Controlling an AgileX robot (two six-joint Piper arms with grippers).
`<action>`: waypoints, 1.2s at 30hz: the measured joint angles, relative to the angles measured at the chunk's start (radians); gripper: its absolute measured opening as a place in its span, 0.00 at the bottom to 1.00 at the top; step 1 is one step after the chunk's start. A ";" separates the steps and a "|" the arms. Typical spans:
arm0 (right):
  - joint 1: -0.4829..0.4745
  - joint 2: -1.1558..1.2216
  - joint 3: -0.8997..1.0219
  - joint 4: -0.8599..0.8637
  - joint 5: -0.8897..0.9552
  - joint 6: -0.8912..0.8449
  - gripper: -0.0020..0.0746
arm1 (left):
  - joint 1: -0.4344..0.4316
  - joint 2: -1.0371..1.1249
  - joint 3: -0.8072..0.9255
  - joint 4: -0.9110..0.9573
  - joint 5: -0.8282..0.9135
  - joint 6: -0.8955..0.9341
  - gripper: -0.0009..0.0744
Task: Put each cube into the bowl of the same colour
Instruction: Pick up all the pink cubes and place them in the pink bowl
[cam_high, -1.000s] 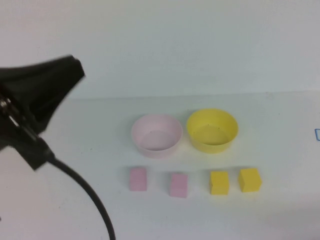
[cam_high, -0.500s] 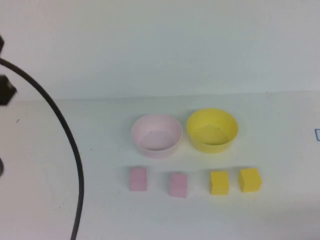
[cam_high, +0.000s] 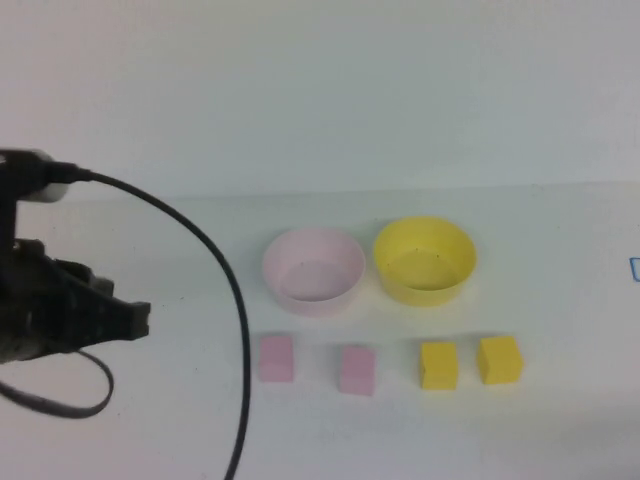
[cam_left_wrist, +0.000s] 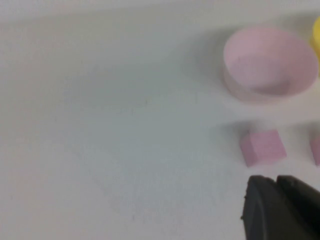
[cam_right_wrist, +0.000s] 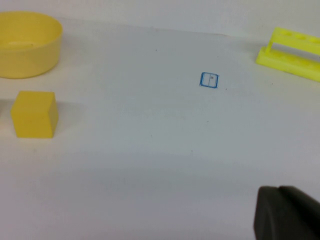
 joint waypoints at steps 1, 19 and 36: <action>0.000 0.000 0.000 0.000 0.000 0.000 0.02 | 0.000 0.026 -0.035 -0.033 0.068 0.023 0.01; 0.000 0.000 0.000 0.000 0.000 0.000 0.02 | 0.000 0.521 -0.385 -0.226 0.377 0.253 0.09; 0.000 0.000 0.000 0.000 0.000 0.000 0.02 | -0.008 0.816 -0.504 -0.371 0.299 0.155 0.63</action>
